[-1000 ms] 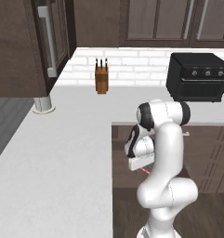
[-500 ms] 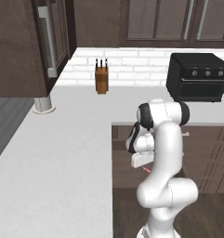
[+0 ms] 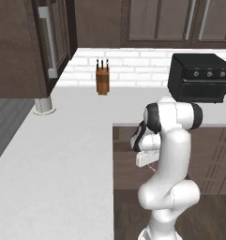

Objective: Take a straw from the drawer in front and place it inside the glass cup on the dining counter.

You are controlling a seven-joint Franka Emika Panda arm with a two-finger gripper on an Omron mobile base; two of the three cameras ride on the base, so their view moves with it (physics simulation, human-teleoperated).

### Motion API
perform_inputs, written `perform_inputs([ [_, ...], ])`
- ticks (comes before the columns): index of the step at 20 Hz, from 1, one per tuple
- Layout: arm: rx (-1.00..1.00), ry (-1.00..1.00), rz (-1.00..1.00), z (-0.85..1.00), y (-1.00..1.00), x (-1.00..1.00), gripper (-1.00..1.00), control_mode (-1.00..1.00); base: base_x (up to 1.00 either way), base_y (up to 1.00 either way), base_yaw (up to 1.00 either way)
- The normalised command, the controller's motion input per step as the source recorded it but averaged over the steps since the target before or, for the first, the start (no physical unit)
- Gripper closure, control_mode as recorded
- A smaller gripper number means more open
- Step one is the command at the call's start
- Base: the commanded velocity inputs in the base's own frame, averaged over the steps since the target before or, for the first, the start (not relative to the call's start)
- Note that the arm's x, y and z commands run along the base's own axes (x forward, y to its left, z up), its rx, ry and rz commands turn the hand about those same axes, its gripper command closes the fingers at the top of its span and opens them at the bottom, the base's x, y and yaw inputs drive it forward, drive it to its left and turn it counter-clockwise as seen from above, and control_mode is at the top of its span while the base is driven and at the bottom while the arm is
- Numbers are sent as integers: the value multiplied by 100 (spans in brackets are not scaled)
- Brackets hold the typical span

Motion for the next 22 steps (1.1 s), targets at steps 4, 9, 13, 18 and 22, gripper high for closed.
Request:
perform_inputs([
  [4, 0, -24, -5, 100, 0, -97, 100, -100, 0, 0, 0],
  [9, 0, -10, -7, 100, 0, -53, 100, -100, 0, 0, 0],
  [13, 0, 1, -5, 100, 0, -2, 100, -100, 0, 0, 0],
  [18, 0, 16, -4, 100, 0, 3, 100, -100, 0, 0, 0],
  [22, 0, 29, -5, 100, 0, 3, 100, -100, 0, 0, 0],
])
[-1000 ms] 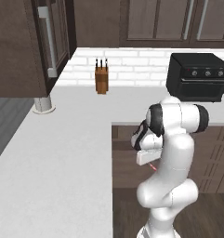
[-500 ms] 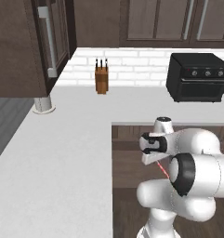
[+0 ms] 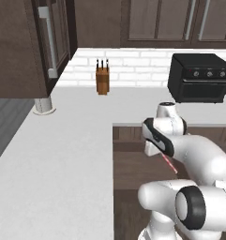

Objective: Take a straw from the drawer in front and place it inside the glass cup on the dining counter.

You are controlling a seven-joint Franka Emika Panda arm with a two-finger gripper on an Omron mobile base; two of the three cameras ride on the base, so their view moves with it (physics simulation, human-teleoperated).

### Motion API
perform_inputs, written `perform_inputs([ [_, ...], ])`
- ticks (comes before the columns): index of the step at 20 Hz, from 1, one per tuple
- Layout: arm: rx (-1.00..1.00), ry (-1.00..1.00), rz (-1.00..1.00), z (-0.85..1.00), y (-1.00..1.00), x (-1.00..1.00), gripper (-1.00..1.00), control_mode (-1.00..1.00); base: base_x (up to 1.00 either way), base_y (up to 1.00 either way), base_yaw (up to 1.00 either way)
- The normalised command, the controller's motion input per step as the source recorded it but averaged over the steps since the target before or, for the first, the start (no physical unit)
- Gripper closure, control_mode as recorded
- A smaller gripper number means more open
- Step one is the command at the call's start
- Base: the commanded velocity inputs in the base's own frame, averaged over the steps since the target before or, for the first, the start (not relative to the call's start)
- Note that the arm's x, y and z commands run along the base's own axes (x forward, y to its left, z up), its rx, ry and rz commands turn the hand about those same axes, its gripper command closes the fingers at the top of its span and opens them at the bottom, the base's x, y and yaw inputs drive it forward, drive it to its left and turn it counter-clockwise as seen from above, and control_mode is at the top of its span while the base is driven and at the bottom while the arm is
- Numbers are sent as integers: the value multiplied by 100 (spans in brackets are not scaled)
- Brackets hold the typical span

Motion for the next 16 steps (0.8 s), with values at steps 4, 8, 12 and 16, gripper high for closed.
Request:
perform_inputs([
  [4, 0, 30, -6, 100, 0, -13, 100, -100, 0, 0, 0],
  [8, 0, 26, -6, 100, -1, -44, 100, -100, 0, 0, 0],
  [12, 0, 19, -3, 99, -6, -36, 100, -100, 0, 0, 0],
  [16, 0, 5, 0, 69, -1, -40, 100, -100, 0, 0, 0],
])
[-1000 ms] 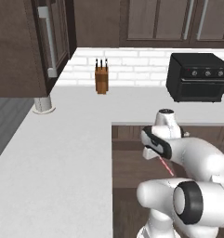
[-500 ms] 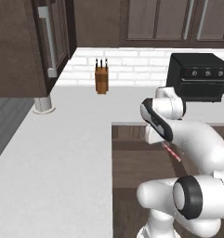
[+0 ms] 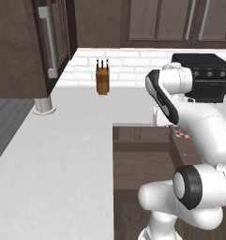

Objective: Take a straw from the drawer in front and place it inside the glass cup on the dining counter.

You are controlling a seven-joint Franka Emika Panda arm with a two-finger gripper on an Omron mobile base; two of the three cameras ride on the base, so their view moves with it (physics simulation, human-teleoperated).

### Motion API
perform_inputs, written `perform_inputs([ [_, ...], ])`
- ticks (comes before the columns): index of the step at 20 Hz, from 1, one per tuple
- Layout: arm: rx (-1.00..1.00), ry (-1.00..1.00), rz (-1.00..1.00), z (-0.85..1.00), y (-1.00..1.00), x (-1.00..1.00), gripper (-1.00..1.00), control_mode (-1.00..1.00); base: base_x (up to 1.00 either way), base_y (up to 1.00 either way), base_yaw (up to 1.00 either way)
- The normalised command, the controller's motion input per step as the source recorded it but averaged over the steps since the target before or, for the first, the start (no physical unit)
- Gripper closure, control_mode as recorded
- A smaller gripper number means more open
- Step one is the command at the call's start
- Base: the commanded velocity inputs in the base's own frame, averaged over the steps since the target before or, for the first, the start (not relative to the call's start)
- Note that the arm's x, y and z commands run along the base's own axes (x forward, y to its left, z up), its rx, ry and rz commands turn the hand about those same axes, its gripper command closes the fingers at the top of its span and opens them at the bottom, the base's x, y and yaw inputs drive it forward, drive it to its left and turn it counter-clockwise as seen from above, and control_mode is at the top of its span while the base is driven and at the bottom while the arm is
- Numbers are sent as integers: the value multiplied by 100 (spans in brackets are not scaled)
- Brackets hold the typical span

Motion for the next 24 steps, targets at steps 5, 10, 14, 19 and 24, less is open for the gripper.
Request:
perform_inputs([
  [5, 0, -7, 0, 11, 0, -54, 100, -100, 0, 0, 0],
  [10, 0, -8, 0, 0, -8, -51, 100, -100, 0, 0, 0],
  [14, 0, 0, 0, 0, 0, 0, 100, 100, -95, -33, -2],
  [19, 0, 0, 0, 0, 0, 0, 100, 100, -100, -84, -16],
  [24, 0, 0, 0, 0, 0, 0, 100, 100, -16, -92, -59],
])
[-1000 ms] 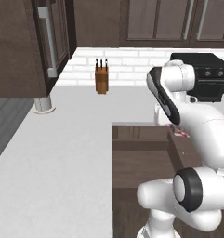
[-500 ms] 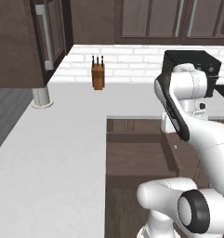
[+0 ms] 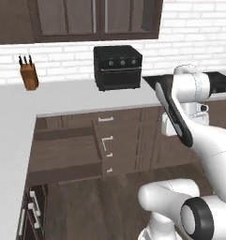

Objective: Take a straw from the drawer in front and place it inside the glass cup on the dining counter.

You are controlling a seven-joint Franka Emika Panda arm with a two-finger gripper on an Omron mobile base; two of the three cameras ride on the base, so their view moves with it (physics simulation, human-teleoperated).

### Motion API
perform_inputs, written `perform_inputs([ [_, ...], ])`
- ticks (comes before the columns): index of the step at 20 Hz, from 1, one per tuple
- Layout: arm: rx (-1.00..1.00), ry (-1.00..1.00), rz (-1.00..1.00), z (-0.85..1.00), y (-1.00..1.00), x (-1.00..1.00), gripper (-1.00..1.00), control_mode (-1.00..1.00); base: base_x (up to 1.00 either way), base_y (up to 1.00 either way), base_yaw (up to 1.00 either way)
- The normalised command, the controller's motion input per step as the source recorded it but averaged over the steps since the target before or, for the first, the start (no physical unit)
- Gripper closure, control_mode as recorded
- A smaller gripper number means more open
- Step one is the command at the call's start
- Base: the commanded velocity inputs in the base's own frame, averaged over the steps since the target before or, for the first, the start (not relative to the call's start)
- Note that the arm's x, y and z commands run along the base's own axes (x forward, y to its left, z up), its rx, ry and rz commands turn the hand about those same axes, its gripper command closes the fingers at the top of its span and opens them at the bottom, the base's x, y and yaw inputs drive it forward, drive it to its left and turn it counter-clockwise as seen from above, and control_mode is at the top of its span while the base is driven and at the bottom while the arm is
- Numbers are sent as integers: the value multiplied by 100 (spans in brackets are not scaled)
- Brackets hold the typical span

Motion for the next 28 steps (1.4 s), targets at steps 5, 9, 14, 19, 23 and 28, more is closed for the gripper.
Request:
perform_inputs([
  [5, 0, 0, 0, 0, 0, 0, 100, 100, 0, -69, -78],
  [9, 0, 0, 0, 0, 0, 0, 100, 100, 1, -63, -78],
  [14, 0, 0, 0, 0, 0, 0, 100, 100, 7, -49, -77],
  [19, 0, 0, 0, 0, 0, 0, 100, 100, 10, -49, -75],
  [23, 0, 0, 0, 0, 0, 0, 100, 100, 6, -58, -74],
  [28, 0, 0, 0, 0, 0, 0, 100, 100, 0, -62, -73],
])
